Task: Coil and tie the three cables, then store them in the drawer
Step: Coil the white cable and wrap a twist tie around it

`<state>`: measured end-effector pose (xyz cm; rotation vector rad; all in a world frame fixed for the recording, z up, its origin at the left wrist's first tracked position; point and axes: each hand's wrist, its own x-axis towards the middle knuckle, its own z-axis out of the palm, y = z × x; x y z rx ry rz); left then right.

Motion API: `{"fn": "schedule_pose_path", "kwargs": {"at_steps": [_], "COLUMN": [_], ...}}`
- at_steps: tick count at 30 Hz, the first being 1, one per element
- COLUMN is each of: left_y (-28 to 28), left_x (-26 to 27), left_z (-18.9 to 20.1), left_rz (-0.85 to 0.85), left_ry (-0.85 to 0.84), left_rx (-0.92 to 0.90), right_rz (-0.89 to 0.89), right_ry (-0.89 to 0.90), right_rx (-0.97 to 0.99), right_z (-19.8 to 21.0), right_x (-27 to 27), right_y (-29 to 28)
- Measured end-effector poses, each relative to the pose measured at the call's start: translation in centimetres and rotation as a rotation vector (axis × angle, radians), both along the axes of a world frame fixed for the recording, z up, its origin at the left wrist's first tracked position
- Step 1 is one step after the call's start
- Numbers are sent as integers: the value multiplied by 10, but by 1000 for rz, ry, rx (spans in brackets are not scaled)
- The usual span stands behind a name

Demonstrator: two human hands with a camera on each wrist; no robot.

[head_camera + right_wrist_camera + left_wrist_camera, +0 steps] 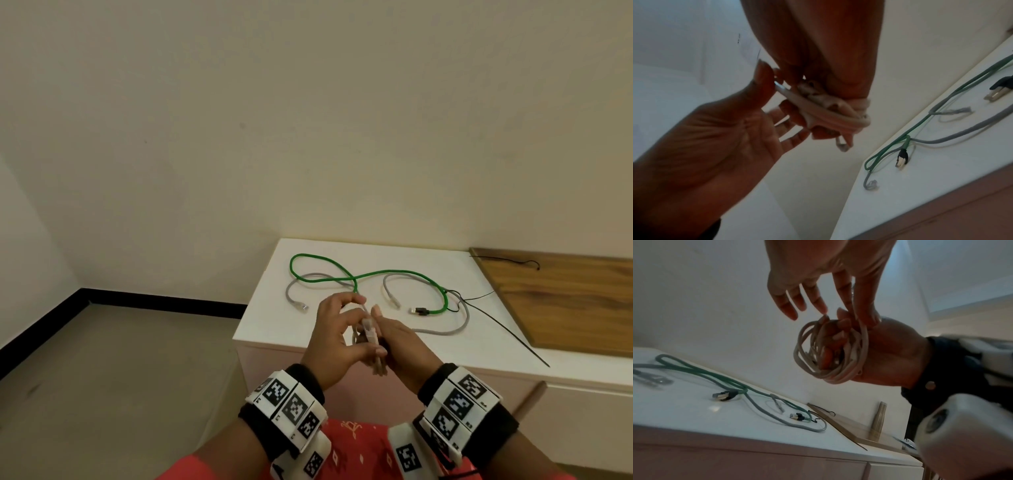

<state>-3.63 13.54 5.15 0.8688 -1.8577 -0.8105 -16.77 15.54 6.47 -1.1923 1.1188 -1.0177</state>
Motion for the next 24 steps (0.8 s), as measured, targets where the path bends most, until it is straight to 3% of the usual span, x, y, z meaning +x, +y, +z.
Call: {"fn": "schedule_pose_path", "kwargs": {"at_steps": [4,7,11,17,22,24], "left_y": [-1,0,6,10,9,9], "left_x": [2,4,3,1,4,3], "left_z": [-4,-4,1,-1,2,3], "left_rz": [-163,-263,-243,-124,-57,-40], "left_ry": [124,19,-223,-218,-239,-229], "left_rx": [214,289,159,17,-62,-58], "right_rz": [62,112,57,-39,-16,-74], "right_ry": [-39,4,72,110,-8,45], "right_rx": [93,131,114,91,111,55], "right_z": [3,4,3,4,12,11], "right_x": [0,1,4,9,9,11], "right_y": [0,3,5,0,6,5]}}
